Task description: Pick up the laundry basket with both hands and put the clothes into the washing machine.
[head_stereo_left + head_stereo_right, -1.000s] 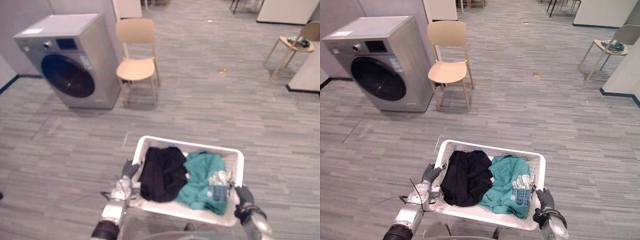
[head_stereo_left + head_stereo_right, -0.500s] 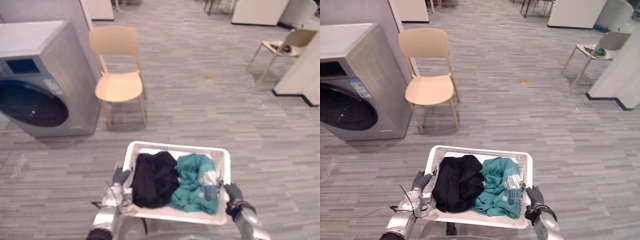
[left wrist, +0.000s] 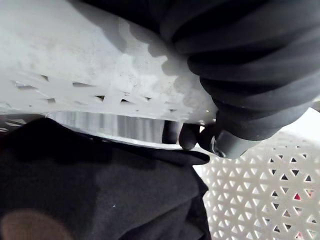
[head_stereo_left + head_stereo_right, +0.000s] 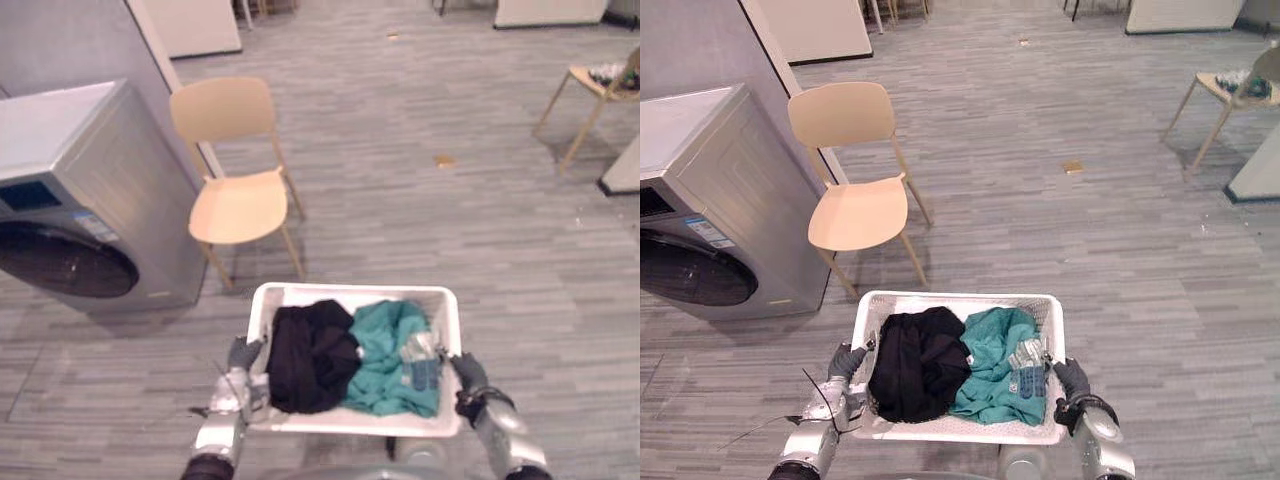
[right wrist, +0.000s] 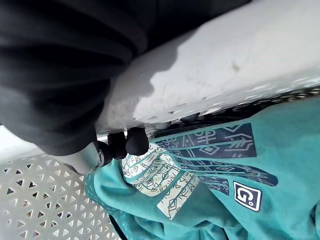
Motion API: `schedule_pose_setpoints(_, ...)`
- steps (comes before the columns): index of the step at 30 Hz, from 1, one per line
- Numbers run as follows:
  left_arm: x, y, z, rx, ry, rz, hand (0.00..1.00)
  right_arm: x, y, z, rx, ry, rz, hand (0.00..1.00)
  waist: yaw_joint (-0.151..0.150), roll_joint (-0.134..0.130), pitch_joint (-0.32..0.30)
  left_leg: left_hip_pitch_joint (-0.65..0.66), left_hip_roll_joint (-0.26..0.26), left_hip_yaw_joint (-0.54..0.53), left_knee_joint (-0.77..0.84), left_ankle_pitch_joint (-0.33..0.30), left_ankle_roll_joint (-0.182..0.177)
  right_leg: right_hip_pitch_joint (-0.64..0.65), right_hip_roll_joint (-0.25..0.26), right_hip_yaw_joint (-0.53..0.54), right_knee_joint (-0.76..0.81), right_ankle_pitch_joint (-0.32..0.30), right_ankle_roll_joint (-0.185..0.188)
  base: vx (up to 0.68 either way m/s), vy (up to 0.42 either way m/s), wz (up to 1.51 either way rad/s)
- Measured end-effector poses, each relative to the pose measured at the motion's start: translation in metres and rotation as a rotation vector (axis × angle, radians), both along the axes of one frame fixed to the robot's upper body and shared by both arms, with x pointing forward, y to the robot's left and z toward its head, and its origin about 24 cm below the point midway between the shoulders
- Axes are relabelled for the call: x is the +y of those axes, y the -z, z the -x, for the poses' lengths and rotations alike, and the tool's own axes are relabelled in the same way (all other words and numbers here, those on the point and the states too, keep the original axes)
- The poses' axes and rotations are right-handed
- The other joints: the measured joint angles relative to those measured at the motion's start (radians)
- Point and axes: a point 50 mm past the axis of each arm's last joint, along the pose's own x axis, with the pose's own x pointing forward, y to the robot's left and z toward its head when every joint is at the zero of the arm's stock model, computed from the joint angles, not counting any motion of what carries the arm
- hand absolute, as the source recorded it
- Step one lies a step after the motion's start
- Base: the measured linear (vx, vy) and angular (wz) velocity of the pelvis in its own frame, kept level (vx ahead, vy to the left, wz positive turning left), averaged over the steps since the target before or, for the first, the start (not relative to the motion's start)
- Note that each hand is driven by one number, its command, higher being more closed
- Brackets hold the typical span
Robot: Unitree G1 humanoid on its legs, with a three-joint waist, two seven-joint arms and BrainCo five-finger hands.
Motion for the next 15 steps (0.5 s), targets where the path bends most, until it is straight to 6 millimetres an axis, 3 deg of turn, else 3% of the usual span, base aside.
schedule_pose_setpoints(1, -0.0034, 0.0036, 0.0035, 0.018, 0.004, 0.016, 1.0, -0.0016, 0.0005, 0.0065, 0.005, -0.002, 0.0, 1.0, 0.004, 0.026, 0.005, -0.079, 0.081, 0.0, 0.206, 0.102, 0.012, 0.089, 0.038, -0.041, -0.038, -0.015, -0.017, 0.34, -0.238, 0.48)
schedule_pose_setpoints(3, -0.0051, 0.006, 0.0071, 0.028, 0.001, 0.024, 1.0, -0.0032, -0.0007, 0.009, 0.002, -0.007, 0.004, 1.0, 0.011, 0.027, 0.005, -0.155, 0.123, 0.043, 0.356, 0.174, 0.027, 0.176, 0.056, -0.054, -0.084, -0.036, -0.027, 0.33, -0.092, 0.2)
schedule_pose_setpoints(4, -0.0056, 0.0055, 0.0065, 0.025, 0.001, 0.025, 1.0, -0.0036, -0.0015, 0.0083, -0.003, -0.006, 0.004, 1.0, 0.008, 0.027, 0.004, -0.179, 0.123, 0.065, 0.385, 0.17, 0.031, 0.196, 0.056, -0.053, -0.101, -0.042, -0.026, 0.36, -0.021, 0.16)
schedule_pose_setpoints(5, -0.0065, 0.0039, 0.0041, 0.016, 0.002, 0.027, 1.0, -0.0038, -0.0023, 0.0078, -0.01, -0.002, 0.005, 1.0, 0.008, 0.028, 0.004, -0.238, 0.119, 0.119, 0.432, 0.129, 0.079, 0.232, 0.057, -0.052, -0.144, -0.043, -0.027, 0.35, 0.022, 0.01)
schedule_pose_setpoints(6, -0.0037, 0.0033, 0.0037, 0.014, 0.003, 0.018, 1.0, -0.0013, -0.0018, 0.0076, -0.013, 0.0, -0.004, 1.0, 0.016, 0.022, 0.004, -0.281, 0.112, 0.165, 0.414, 0.097, 0.08, 0.263, 0.054, -0.049, -0.183, -0.04, -0.03, 0.4, 0.047, -0.1)
schedule_pose_setpoints(7, -0.0024, 0.0032, 0.0037, 0.014, 0.002, 0.014, 1.0, 0.0004, -0.0011, 0.0079, -0.012, 0.001, -0.01, 1.0, 0.022, 0.015, 0.004, -0.295, 0.105, 0.177, 0.377, 0.085, 0.072, 0.274, 0.047, -0.047, -0.194, -0.039, -0.029, 0.4, 0.076, -0.27)
schedule_pose_setpoints(9, 0.0003, 0.0038, 0.0052, 0.019, 0.001, 0.006, 1.0, 0.0032, 0.0002, 0.0087, -0.007, 0.0, -0.019, 1.0, 0.037, 0.002, 0.007, -0.312, 0.076, 0.175, 0.128, 0.08, 0.063, 0.305, 0.023, -0.035, -0.221, -0.04, -0.002, 0.38, 0.139, -0.29)
schedule_pose_setpoints(10, 0.0004, 0.004, 0.0056, 0.02, 0.001, 0.006, 1.0, 0.0031, 0.0002, 0.0089, -0.007, -0.001, -0.018, 1.0, 0.035, -0.005, 0.005, -0.299, 0.056, 0.167, -0.09, 0.093, 0.045, 0.314, 0.002, -0.031, -0.222, -0.045, 0.028, 0.38, 0.211, -0.18)
schedule_pose_setpoints(13, -0.0035, 0.0043, 0.0055, 0.019, 0.0, 0.019, 1.0, -0.0009, -0.0015, 0.0082, -0.013, 0.001, -0.001, 1.0, 0.027, -0.011, 0.001, -0.274, 0.044, 0.161, -0.46, 0.16, -0.046, 0.328, -0.056, -0.007, -0.201, -0.081, 0.111, 0.45, 0.345, -0.18)
schedule_pose_setpoints(14, -0.0061, 0.0046, 0.0054, 0.019, 0.001, 0.027, 1.0, -0.0039, -0.0025, 0.0082, -0.014, -0.001, 0.009, 1.0, 0.024, -0.006, -0.003, -0.271, 0.049, 0.168, -0.487, 0.16, -0.045, 0.334, -0.067, -0.001, -0.194, -0.096, 0.143, 0.42, 0.402, -0.18)
schedule_pose_setpoints(15, -0.0071, 0.0051, 0.0051, 0.021, -0.003, 0.029, 1.0, -0.003, -0.0021, 0.0064, -0.011, 0.007, 0.009, 1.0, 0.02, -0.02, -0.006, -0.275, 0.046, 0.187, -0.441, 0.251, 0.011, 0.359, -0.1, 0.013, -0.193, -0.121, 0.189, 0.4, 0.367, -0.18)
